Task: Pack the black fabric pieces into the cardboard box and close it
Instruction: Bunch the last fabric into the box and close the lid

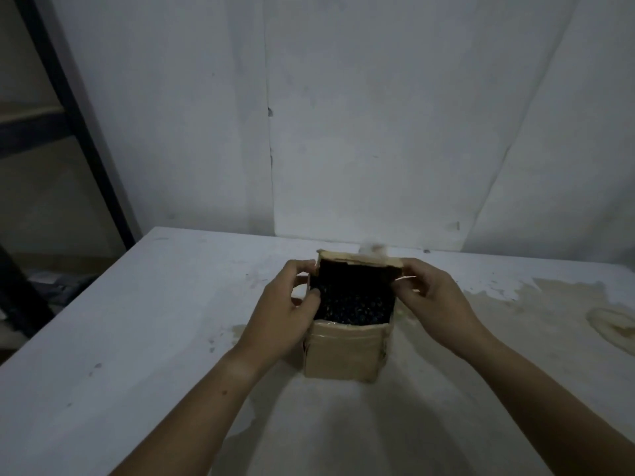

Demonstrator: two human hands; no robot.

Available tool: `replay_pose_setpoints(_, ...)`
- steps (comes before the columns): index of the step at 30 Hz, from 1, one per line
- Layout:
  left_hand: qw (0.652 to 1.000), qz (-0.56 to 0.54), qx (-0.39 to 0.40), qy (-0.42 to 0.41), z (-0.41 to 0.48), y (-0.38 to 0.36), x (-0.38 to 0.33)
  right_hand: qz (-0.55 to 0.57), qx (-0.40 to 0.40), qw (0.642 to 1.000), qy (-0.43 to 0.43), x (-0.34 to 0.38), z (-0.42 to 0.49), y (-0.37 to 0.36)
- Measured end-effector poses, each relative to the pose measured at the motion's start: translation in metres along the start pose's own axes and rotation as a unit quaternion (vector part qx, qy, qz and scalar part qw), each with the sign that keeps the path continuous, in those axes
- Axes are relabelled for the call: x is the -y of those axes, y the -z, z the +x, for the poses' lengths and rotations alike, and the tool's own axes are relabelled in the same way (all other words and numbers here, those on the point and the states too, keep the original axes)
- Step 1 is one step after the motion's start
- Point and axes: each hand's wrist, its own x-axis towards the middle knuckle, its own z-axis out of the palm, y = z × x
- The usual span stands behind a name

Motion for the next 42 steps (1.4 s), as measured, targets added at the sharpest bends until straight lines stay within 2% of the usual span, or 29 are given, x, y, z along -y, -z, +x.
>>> replay_pose_setpoints(5, 1.000, -0.020, 0.000, -0.002, -0.004, 0.000, 0.003, -0.047, 0.008, 0.999, 0.018, 0.006, 0.003, 0.003)
replay_pose_setpoints(9, 0.999, -0.037, -0.004, 0.007, -0.007, -0.002, 0.002, -0.120, 0.076, 0.989, 0.039, 0.009, -0.001, 0.013)
replay_pose_setpoints(13, 0.999, -0.033, 0.034, -0.011, -0.012, -0.005, -0.002, -0.111, 0.130, 0.982, 0.081, 0.011, -0.016, 0.018)
replay_pose_setpoints(18, 0.998, -0.033, 0.047, -0.006, -0.018, -0.005, -0.005, -0.094, 0.041, 0.987, 0.124, 0.016, -0.026, 0.021)
replay_pose_setpoints(22, 0.998, -0.039, 0.058, 0.006, -0.019, -0.005, -0.004, -0.101, 0.074, 0.983, 0.137, 0.022, -0.026, 0.022)
replay_pose_setpoints(26, 0.992, -0.081, 0.085, 0.040, -0.013, 0.001, 0.000, -0.128, 0.061, 0.979, 0.147, 0.021, -0.027, 0.020)
replay_pose_setpoints(29, 0.993, -0.076, 0.091, 0.028, -0.014, 0.003, 0.001, -0.130, 0.068, 0.977, 0.157, 0.017, -0.030, 0.019)
replay_pose_setpoints(32, 0.996, -0.043, 0.082, 0.003, -0.017, 0.001, 0.000, -0.123, 0.069, 0.982, 0.128, 0.021, -0.037, 0.016)
replay_pose_setpoints(33, 0.996, -0.029, 0.080, -0.003, -0.019, 0.001, 0.000, -0.130, 0.056, 0.983, 0.120, 0.023, -0.042, 0.013)
replay_pose_setpoints(35, 0.997, -0.007, 0.079, -0.016, -0.022, 0.000, 0.000, -0.148, -0.027, 0.981, 0.123, 0.027, -0.058, 0.001)
replay_pose_setpoints(37, 0.997, 0.002, 0.074, -0.025, -0.024, -0.001, 0.000, -0.107, -0.106, 0.985, 0.080, 0.028, -0.082, -0.020)
replay_pose_setpoints(38, 0.997, 0.002, 0.071, -0.027, -0.025, -0.002, 0.000, -0.055, -0.105, 0.993, 0.017, 0.030, -0.092, -0.031)
replay_pose_setpoints(39, 0.997, 0.001, 0.069, -0.026, -0.025, -0.003, 0.001, 0.017, -0.070, 0.995, -0.068, 0.033, -0.099, -0.042)
replay_pose_setpoints(40, 0.997, 0.000, 0.068, -0.025, -0.025, -0.004, 0.001, 0.102, -0.022, 0.982, -0.158, 0.036, -0.103, -0.053)
replay_pose_setpoints(42, 0.998, 0.005, 0.065, -0.026, -0.026, -0.005, 0.001, 0.260, 0.041, 0.919, -0.293, 0.045, -0.102, -0.066)
